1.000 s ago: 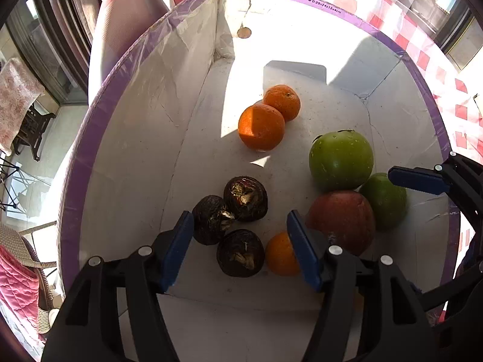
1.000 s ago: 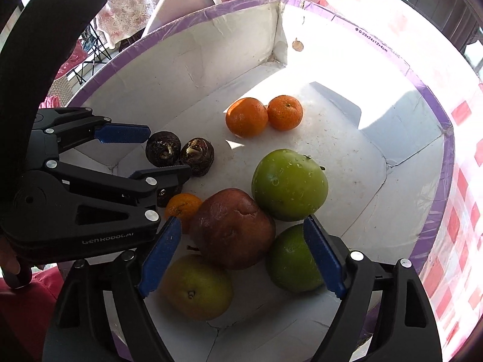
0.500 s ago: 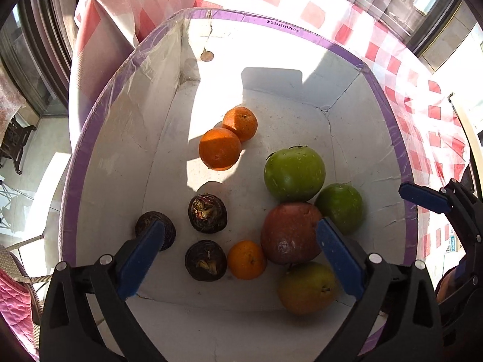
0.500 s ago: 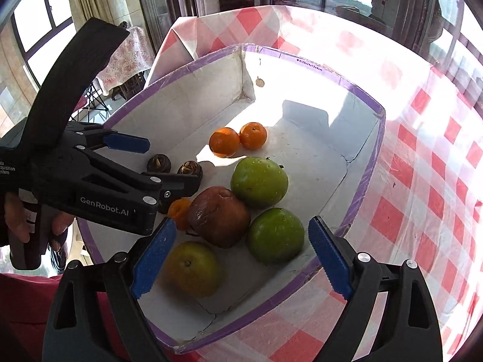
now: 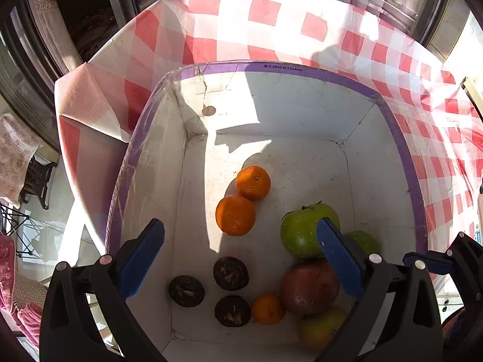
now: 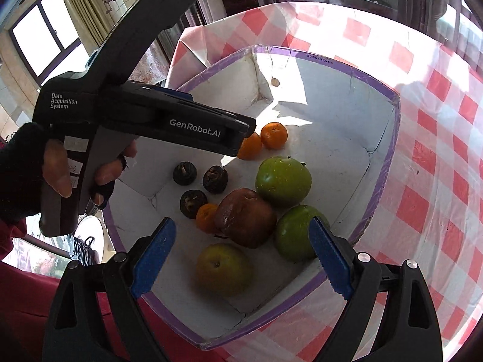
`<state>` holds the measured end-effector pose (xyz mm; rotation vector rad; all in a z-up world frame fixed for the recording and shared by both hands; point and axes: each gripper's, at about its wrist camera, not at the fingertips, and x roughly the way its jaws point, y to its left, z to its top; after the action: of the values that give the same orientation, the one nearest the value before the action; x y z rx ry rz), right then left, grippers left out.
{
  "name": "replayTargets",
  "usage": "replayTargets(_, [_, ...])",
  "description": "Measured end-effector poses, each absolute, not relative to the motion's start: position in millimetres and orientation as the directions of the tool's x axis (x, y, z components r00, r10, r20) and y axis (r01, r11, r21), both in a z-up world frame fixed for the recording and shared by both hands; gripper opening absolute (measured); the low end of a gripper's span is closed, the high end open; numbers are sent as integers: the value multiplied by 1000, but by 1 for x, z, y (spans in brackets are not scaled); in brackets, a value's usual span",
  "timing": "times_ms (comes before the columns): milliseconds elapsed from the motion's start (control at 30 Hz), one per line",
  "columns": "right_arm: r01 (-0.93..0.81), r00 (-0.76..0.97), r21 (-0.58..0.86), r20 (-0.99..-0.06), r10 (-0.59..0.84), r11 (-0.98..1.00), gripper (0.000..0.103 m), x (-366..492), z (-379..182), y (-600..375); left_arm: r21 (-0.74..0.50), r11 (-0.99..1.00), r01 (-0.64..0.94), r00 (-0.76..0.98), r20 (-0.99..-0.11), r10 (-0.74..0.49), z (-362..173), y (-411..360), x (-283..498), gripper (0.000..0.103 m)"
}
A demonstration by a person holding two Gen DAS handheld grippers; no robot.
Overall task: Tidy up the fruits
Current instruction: 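Withdraw both open tools up from the box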
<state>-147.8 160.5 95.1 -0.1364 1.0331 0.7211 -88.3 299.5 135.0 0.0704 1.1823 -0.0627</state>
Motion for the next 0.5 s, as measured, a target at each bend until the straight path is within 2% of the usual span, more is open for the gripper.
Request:
replayTargets(133, [-474, 381, 237, -813, 440, 848, 87, -152, 99, 158, -38, 967, 251, 360, -924, -129, 134, 300, -93, 101])
replayTargets(267, [-283, 443, 248, -823, 355, 927, 87, -170, 97, 160, -7, 918, 397, 310, -940, -142, 125, 299, -101, 101])
replayTargets(500, [-92, 510, 252, -819, 263, 963, 87, -186, 99, 170, -1, 894, 448, 290, -946, -147, 120, 310, -101, 101])
